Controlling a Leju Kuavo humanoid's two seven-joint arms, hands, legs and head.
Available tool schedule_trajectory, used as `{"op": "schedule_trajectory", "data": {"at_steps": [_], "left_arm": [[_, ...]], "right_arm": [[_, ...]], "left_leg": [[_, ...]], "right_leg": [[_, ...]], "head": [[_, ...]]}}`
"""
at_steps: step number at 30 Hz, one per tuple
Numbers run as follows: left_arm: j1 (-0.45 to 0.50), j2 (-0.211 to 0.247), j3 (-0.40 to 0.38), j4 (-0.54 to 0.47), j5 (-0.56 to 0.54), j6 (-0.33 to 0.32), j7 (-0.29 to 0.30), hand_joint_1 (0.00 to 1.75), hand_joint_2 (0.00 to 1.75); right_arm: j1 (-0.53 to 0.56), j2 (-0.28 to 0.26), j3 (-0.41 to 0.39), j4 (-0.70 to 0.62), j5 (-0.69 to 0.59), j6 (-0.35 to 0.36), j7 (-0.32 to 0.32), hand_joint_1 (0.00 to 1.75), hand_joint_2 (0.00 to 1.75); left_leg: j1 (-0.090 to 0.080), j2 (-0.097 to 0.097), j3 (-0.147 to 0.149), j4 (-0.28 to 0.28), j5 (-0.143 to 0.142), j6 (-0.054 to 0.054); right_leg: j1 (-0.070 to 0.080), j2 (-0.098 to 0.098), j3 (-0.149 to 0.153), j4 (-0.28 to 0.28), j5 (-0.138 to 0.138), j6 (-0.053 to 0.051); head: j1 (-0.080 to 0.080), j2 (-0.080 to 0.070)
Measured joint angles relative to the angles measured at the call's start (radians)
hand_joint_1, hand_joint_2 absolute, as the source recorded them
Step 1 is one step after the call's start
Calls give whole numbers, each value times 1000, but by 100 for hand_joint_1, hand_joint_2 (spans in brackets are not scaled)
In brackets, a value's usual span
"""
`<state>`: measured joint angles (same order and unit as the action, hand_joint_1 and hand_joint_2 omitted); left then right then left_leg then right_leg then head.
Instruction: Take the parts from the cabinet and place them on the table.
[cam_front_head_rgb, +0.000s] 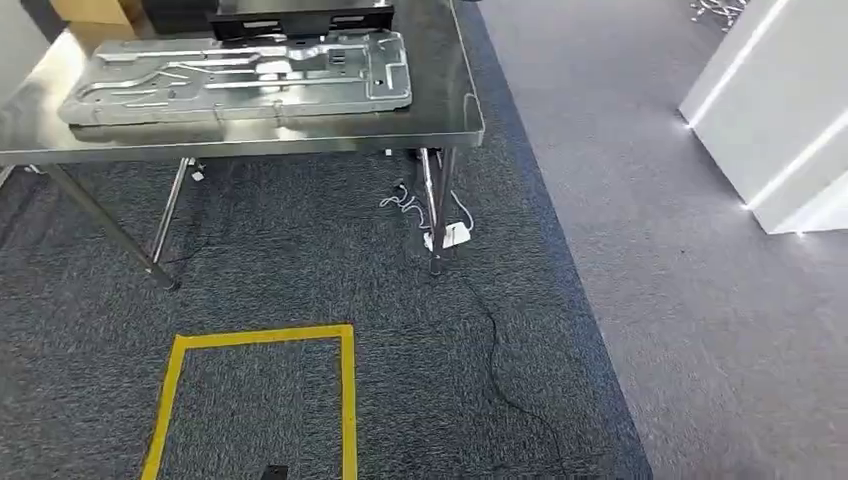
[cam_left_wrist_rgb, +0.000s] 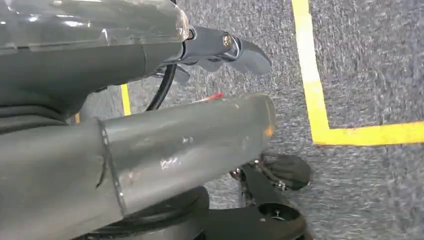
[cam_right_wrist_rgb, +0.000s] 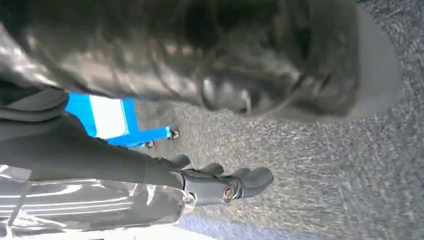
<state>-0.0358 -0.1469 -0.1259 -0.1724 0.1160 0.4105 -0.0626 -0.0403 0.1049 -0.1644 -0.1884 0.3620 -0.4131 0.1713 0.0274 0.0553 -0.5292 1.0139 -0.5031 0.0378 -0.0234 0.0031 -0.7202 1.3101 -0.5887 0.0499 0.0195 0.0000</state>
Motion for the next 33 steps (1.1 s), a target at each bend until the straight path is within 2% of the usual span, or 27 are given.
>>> {"op": "schedule_trajectory", "data": {"at_steps": [2,3,4,5,8,9,10,11,13,14,16,17,18,19,20,21,23,24,25,26,27,28,29,30,31,32,33], "left_arm": [[-1,-1,0,0,0,0,0,0,0],[-1,-1,0,0,0,0,0,0,0],[-1,-1,0,0,-2,0,0,0,0],[-1,-1,0,0,-2,0,0,0,0],[-8,-3,0,0,-5,1,0,0,0],[-8,-5,0,0,-5,2,0,0,0],[-7,-5,0,0,-5,2,0,0,0],[-6,-6,0,0,-4,2,0,0,0],[-3,-5,0,0,-4,3,1,0,0],[1,-5,0,0,-4,3,3,0,0],[4,-5,0,0,-12,2,5,0,0],[3,-5,0,0,-16,1,5,0,0],[3,-5,-1,0,-22,0,8,0,0],[5,-2,-1,0,-23,0,11,0,0],[6,-3,-2,1,-24,0,14,0,0],[4,-3,-3,1,-27,0,17,0,0],[2,-2,-5,1,-30,0,23,0,0],[3,-7,-5,1,-31,0,25,0,0],[3,-6,-5,1,-32,-1,26,0,0],[3,-7,-5,1,-34,-1,26,0,0],[5,-8,-6,1,-34,-2,26,0,0],[7,-8,-6,1,-35,-2,26,0,0],[8,-8,-6,1,-36,-2,26,0,0],[8,-7,-6,1,-39,-2,23,0,0],[7,-7,-6,1,-43,-5,20,0,0],[5,-7,-8,1,-44,-6,17,0,0],[4,-8,-11,1,-45,-6,14,0,0]], "right_arm": [[2,0,-1,2,0,0,1,0,0],[1,0,-1,2,0,0,1,0,0],[-3,0,-1,2,-1,0,1,0,0],[-4,0,-2,2,-2,-1,1,0,0],[1,0,-9,3,-8,-1,3,0,0],[1,1,-9,3,-8,-1,3,0,0],[1,2,-9,3,-8,-1,6,0,0],[0,2,-9,4,-8,-1,7,0,0],[0,2,-10,4,-5,0,10,0,0],[0,2,-10,5,-4,1,13,0,0],[3,2,-11,6,-3,2,23,0,0],[3,2,-11,6,0,5,26,0,0],[2,2,-11,6,1,6,31,0,0],[3,7,-11,6,3,8,34,0,0],[1,6,-11,6,5,8,36,0,0],[2,6,-11,6,7,8,41,0,0],[10,6,-11,8,9,9,45,0,0],[12,1,-11,8,10,8,45,0,0],[14,5,-11,8,10,9,45,0,0],[13,6,-11,8,11,9,45,0,0],[10,5,-11,8,11,9,43,0,0],[9,5,-11,8,11,9,41,0,0],[8,4,-11,8,11,8,39,0,0],[9,3,-12,8,11,8,35,0,0],[10,1,-13,8,10,8,34,0,0],[10,0,-14,8,9,8,34,0,0],[11,-1,-15,8,9,8,33,0,0]], "left_leg": [[5,22,8,0,-6,-9],[5,31,13,0,-9,-14],[-2,41,15,0,-12,-22],[-3,47,19,0,-14,-29],[-3,72,34,-13,-11,-50],[4,58,32,-5,-25,-55],[2,6,20,28,-51,-54],[3,-28,-14,103,-98,-53],[0,-46,-92,264,-165,-52],[0,-47,-113,305,-166,-51],[-2,-50,-95,248,-104,-43],[-3,-56,-63,171,-56,-38],[-5,-78,-24,81,-9,-30],[-5,-149,-6,30,-6,-18],[-3,-150,-7,12,-8,-21],[-11,-139,-8,15,-8,-21],[-16,-118,0,10,-3,-12],[0,-98,5,-7,7,-3],[-2,-88,9,-14,10,3],[-3,-73,11,-17,13,7],[-3,-60,11,-17,13,7],[-4,-43,11,-17,11,6],[-4,-26,11,-17,9,5],[-3,-12,12,-17,8,3],[-2,-1,13,-17,6,0],[-1,10,17,-17,3,-3],[0,19,22,-17,0,-8]], "right_leg": [[-4,-21,98,-174,89,2],[-4,-57,148,-262,119,1],[12,-78,157,-281,102,-4],[11,-65,153,-286,109,-15],[16,-38,147,-289,110,-33],[1,-27,159,-302,117,-46],[4,-20,160,-307,121,-53],[6,-10,157,-307,122,-61],[12,15,154,-306,123,-66],[16,31,155,-305,123,-67],[20,60,157,-302,123,-67],[21,74,157,-298,122,-66],[22,88,156,-293,121,-65],[19,98,148,-285,118,-61],[26,111,138,-273,116,-55],[14,120,133,-275,119,-47],[12,144,126,-282,126,-30],[12,148,127,-276,124,-27],[18,90,117,-253,105,-23],[17,43,88,-194,64,-16],[15,19,51,-120,26,-10],[11,9,15,-45,-5,-4],[6,5,-12,6,-16,1],[1,1,-13,7,-3,5],[-3,-4,11,-37,29,8],[-6,-12,59,-124,73,9],[-6,-34,119,-227,113,8]], "head": [[0,0],[0,0],[0,0],[-2,0],[-1,0],[-3,0],[-5,0],[-8,0],[-7,0],[-7,0],[-7,0],[-7,0],[-7,0],[-5,0],[-5,0],[-7,0],[-6,0],[-7,0],[-2,0],[4,0],[4,0],[4,0],[4,0],[3,0],[4,0],[4,0],[4,0]]}}
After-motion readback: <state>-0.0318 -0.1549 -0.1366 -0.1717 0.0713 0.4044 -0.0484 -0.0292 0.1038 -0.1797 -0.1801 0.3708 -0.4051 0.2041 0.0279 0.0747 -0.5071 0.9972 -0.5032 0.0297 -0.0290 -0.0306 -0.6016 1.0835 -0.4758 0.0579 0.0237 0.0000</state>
